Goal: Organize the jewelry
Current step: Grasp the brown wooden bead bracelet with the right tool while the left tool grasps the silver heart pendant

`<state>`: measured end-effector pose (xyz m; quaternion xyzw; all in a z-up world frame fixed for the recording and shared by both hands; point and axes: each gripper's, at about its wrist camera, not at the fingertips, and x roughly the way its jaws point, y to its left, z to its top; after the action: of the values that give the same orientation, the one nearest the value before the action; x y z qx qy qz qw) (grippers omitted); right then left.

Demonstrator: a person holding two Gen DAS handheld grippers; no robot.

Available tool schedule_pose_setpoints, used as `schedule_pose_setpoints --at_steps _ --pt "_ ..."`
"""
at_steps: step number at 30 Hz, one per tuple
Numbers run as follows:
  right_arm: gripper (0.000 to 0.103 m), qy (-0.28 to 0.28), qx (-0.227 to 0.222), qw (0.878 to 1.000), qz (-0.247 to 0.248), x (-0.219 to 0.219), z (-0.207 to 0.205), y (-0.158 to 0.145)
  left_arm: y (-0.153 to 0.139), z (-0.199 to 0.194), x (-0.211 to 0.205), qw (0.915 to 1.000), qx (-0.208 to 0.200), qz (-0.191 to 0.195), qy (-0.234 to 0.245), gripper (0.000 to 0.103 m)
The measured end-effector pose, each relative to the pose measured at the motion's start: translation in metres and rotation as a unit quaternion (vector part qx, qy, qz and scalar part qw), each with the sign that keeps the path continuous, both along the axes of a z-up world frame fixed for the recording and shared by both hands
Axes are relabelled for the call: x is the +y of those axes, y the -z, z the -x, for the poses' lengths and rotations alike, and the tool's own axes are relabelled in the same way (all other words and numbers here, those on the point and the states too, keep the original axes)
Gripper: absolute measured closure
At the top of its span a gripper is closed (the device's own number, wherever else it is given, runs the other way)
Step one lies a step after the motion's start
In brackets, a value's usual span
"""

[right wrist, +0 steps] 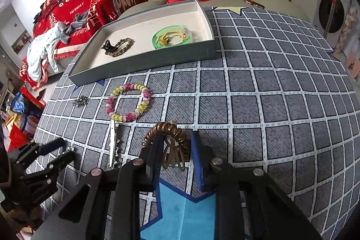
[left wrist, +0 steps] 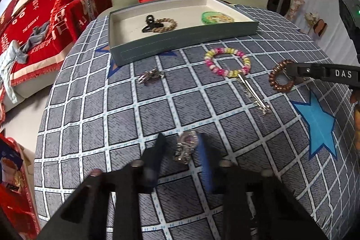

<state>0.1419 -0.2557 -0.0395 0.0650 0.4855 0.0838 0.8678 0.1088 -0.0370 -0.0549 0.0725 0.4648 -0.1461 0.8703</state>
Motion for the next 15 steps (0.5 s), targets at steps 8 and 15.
schedule_pose_setpoints --at_steps 8,15 --pt "0.088 0.018 -0.002 0.999 -0.049 -0.01 0.009 -0.01 -0.002 0.003 0.003 0.9997 0.003 0.023 0.006 0.071" --pt "0.089 0.026 -0.006 0.992 -0.121 -0.021 0.016 -0.02 -0.007 0.003 0.008 0.9995 -0.001 0.032 0.002 0.071"
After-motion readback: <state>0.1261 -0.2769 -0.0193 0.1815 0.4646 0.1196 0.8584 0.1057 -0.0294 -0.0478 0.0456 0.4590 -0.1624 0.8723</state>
